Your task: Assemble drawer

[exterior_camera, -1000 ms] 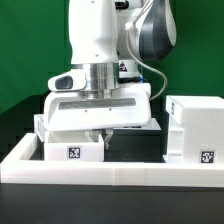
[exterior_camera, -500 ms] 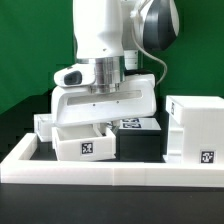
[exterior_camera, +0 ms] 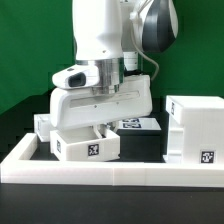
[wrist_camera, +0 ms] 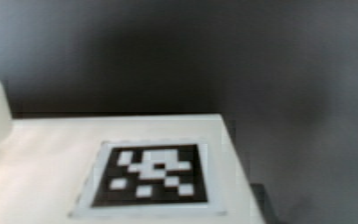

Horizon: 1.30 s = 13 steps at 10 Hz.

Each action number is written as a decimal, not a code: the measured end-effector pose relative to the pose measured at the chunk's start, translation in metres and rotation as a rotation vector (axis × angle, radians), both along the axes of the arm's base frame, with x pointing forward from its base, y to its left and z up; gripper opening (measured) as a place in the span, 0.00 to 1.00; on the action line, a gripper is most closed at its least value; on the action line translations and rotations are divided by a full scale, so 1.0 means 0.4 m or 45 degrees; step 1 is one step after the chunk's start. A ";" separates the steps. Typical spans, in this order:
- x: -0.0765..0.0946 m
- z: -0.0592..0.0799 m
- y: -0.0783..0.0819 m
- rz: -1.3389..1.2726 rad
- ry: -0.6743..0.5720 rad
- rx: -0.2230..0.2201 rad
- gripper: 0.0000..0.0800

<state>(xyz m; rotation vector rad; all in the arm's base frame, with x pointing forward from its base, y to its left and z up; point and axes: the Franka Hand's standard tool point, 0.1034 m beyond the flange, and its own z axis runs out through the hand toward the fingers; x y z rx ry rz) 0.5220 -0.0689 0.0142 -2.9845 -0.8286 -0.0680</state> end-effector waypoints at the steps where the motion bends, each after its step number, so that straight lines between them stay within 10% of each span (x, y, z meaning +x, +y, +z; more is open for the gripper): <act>1: -0.005 -0.002 0.004 0.107 0.004 -0.009 0.05; 13: 0.009 0.005 0.034 1.032 0.019 -0.092 0.05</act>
Offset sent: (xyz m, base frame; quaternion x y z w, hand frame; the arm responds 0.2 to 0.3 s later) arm 0.0000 0.0000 0.0000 0.0000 0.0000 -0.1296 0.9916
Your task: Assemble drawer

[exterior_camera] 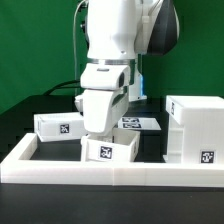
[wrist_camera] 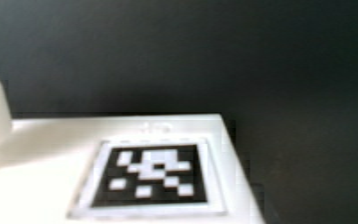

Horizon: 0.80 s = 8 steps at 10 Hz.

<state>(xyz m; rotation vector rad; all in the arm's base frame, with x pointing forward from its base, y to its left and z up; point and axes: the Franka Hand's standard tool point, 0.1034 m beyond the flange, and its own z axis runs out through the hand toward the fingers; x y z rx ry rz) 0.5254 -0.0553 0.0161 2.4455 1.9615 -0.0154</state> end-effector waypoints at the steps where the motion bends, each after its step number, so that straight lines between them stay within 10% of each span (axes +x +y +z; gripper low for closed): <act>1: 0.006 0.001 0.010 0.010 0.004 0.002 0.05; 8: 0.014 -0.003 0.022 0.042 0.017 0.011 0.05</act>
Offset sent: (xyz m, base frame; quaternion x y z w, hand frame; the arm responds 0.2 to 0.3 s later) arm 0.0182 0.0196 0.0065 -0.0026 -0.0097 -0.0377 0.9992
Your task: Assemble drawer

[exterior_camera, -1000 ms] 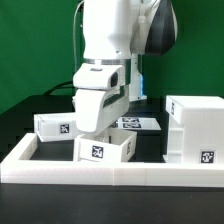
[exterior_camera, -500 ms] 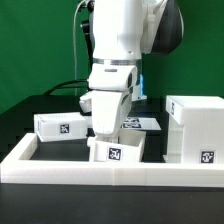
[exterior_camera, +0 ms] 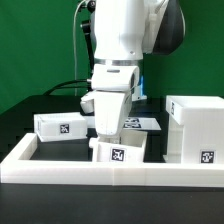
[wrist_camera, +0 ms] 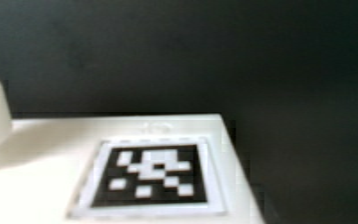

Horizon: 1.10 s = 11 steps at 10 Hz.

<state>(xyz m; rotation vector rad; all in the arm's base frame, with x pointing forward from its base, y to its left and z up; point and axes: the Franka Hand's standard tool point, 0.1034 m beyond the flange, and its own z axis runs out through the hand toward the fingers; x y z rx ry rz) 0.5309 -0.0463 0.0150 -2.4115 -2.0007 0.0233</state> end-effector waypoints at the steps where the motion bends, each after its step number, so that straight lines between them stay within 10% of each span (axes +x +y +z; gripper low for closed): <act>1: 0.005 0.001 0.012 0.003 -0.003 0.006 0.05; 11: 0.007 0.000 0.018 0.023 -0.010 0.043 0.05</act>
Offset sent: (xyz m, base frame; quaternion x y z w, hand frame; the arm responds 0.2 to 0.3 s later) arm 0.0044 0.0129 0.0029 0.0041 0.1248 0.0061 0.9922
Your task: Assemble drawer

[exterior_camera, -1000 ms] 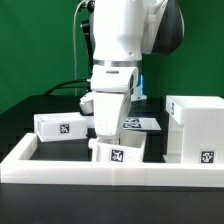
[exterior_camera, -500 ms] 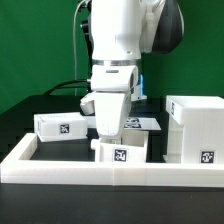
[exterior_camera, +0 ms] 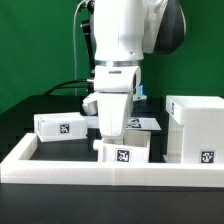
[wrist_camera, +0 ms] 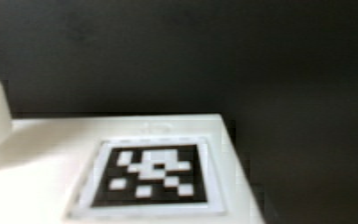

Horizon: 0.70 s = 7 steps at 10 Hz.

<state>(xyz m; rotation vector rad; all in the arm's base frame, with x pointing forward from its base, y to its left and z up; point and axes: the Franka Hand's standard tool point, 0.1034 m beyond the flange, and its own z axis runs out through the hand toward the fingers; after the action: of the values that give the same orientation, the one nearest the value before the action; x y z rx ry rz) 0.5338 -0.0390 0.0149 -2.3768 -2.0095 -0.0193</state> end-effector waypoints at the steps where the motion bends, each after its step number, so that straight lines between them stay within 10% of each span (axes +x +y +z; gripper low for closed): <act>1: 0.001 -0.003 -0.008 0.034 0.001 0.002 0.05; 7: -0.001 -0.012 0.000 0.158 0.003 0.049 0.05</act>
Offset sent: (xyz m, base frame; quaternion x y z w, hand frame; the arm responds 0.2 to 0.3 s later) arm 0.0031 0.0184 -0.0029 0.0064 0.1840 -0.0571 0.9812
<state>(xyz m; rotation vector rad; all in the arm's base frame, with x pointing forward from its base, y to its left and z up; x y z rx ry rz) 0.5333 -0.0390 0.0102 -2.2242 -2.1314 -0.0511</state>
